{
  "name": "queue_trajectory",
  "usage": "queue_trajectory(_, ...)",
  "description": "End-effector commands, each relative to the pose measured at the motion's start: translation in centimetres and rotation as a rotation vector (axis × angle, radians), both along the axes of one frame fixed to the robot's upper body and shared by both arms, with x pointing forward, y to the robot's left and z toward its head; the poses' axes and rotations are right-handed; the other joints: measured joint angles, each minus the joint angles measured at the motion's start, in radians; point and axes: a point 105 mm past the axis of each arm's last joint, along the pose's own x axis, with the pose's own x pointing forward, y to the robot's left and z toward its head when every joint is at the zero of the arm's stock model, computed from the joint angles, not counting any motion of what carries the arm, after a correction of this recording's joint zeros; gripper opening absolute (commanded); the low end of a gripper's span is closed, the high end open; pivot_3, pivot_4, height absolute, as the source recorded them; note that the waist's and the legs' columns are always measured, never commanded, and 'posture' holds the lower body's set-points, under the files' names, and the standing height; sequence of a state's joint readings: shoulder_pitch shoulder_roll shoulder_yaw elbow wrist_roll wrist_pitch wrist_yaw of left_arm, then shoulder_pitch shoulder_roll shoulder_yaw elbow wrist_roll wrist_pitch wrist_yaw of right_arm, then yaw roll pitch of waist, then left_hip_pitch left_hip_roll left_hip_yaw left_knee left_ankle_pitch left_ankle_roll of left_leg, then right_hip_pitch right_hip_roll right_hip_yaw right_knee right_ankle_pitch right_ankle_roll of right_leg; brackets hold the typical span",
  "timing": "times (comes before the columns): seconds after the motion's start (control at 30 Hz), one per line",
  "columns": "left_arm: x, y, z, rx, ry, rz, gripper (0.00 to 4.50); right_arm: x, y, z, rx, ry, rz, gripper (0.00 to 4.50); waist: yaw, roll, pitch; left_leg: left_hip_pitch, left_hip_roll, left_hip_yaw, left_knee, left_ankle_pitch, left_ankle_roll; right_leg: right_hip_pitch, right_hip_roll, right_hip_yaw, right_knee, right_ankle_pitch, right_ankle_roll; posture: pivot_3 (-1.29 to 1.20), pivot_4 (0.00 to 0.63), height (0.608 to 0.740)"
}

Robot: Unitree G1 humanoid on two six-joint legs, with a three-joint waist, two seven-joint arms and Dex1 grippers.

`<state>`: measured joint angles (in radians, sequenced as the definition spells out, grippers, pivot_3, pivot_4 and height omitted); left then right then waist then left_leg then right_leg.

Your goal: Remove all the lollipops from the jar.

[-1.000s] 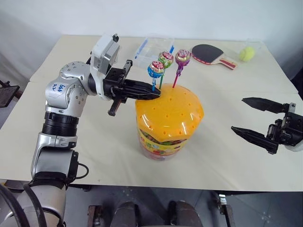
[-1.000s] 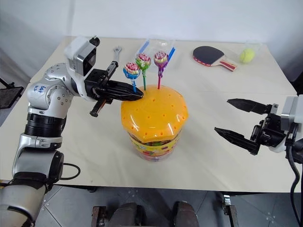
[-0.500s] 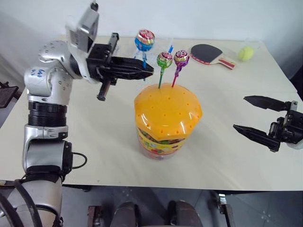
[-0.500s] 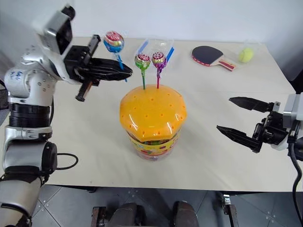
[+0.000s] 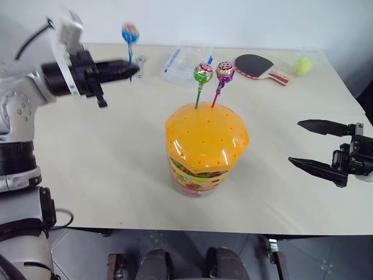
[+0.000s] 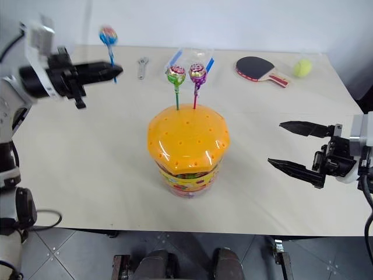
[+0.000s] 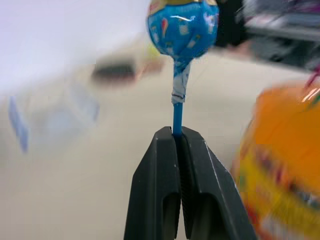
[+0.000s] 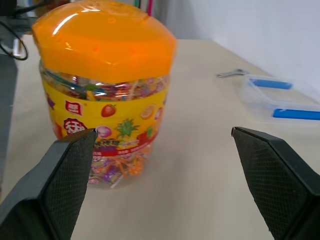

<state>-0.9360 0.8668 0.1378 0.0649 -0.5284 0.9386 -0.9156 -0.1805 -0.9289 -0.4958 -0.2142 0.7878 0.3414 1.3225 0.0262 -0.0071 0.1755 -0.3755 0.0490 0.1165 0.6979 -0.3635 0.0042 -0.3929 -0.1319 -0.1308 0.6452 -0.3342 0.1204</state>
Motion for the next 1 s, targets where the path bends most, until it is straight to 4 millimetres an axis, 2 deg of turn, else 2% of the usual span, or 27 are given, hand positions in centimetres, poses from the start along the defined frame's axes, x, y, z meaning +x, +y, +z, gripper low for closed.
queue_trajectory(0.03, -0.2, 2.6, -1.1, 0.036, 0.079, 0.216, 0.04, 0.1, -0.3, 0.5, -0.054, -0.027, 0.035, 4.50, 0.000, -0.002, 0.001, 0.000, 0.000, 0.000, 0.000, 0.000, 0.000, 0.000, 0.000, 0.000, 0.000, 0.000, 0.000, 0.00, 0.150, 0.740)
queue_trajectory(0.1, -0.3, 4.8, -3.4, 0.061, 0.214, 0.365, 0.04, 0.7, -0.3, 0.6, -0.049, -0.030, 0.030, 4.50, -0.002, -0.002, 0.001, 0.000, 0.000, 0.000, 0.000, 0.000, 0.000, 0.000, 0.000, 0.000, 0.000, 0.000, 0.000, 0.00, 0.150, 0.740)
queue_trajectory(0.3, -1.6, 8.8, -7.8, 0.162, 0.459, 0.637, 0.04, 1.6, 0.1, 0.3, -0.039, -0.026, 0.032, 4.50, -0.002, -0.002, 0.001, 0.000, 0.000, 0.001, 0.000, 0.000, 0.000, 0.000, 0.000, 0.000, 0.000, 0.000, 0.000, 0.00, 0.150, 0.740)
queue_trajectory(0.47, -3.0, 13.3, -12.4, 0.335, 0.633, 0.864, 0.04, 2.3, 0.6, -0.2, -0.030, -0.015, 0.042, 4.50, -0.002, -0.002, 0.001, 0.000, 0.000, 0.002, -0.001, 0.000, 0.000, -0.001, 0.000, 0.001, 0.000, 0.000, 0.000, 0.00, 0.150, 0.740)
queue_trajectory(0.57, -3.1, 14.2, -13.5, 0.377, 0.669, 0.904, 0.04, 2.6, 0.8, -0.2, -0.023, -0.016, 0.046, 4.50, 0.001, -0.003, 0.002, 0.000, 0.000, 0.002, -0.001, 0.000, -0.001, -0.001, 0.000, 0.001, 0.000, 0.000, 0.000, 0.00, 0.150, 0.740)
queue_trajectory(0.67, -2.6, 14.2, -13.5, 0.326, 0.695, 0.916, 0.04, 2.8, 0.9, -0.3, -0.024, -0.016, 0.048, 4.50, 0.004, -0.004, 0.002, 0.000, 0.000, 0.001, 0.000, -0.001, -0.001, -0.001, 0.000, 0.000, 0.000, 0.000, 0.000, 0.00, 0.150, 0.740)
queue_trajectory(0.7, -2.5, 13.9, -13.2, 0.311, 0.688, 0.901, 0.50, 2.9, 1.0, -0.3, -0.025, -0.017, 0.047, 4.50, 0.003, -0.004, 0.002, 0.000, 0.000, 0.001, 0.000, -0.001, -0.001, -0.001, 0.000, 0.000, 0.000, 0.000, 0.000, 0.00, 0.150, 0.740)
queue_trajectory(0.83, -2.7, 13.3, -12.0, 0.329, 0.662, 0.858, 1.57, 3.0, 0.9, -0.2, -0.027, -0.020, 0.042, 4.50, -0.002, -0.004, 0.002, 0.000, 0.000, 0.002, 0.000, -0.001, -0.001, -0.001, 0.000, 0.000, 0.000, 0.000, 0.000, 0.00, 0.150, 0.740)
queue_trajectory(1.0, -3.7, 12.0, -9.1, 0.390, 0.594, 0.762, 3.19, 2.9, 0.4, -0.1, -0.043, -0.023, 0.024, 4.50, -0.003, -0.004, 0.003, 0.000, 0.001, 0.002, -0.001, -0.001, -0.001, -0.002, 0.001, 0.001, 0.001, 0.000, 0.000, 0.00, 0.150, 0.740)
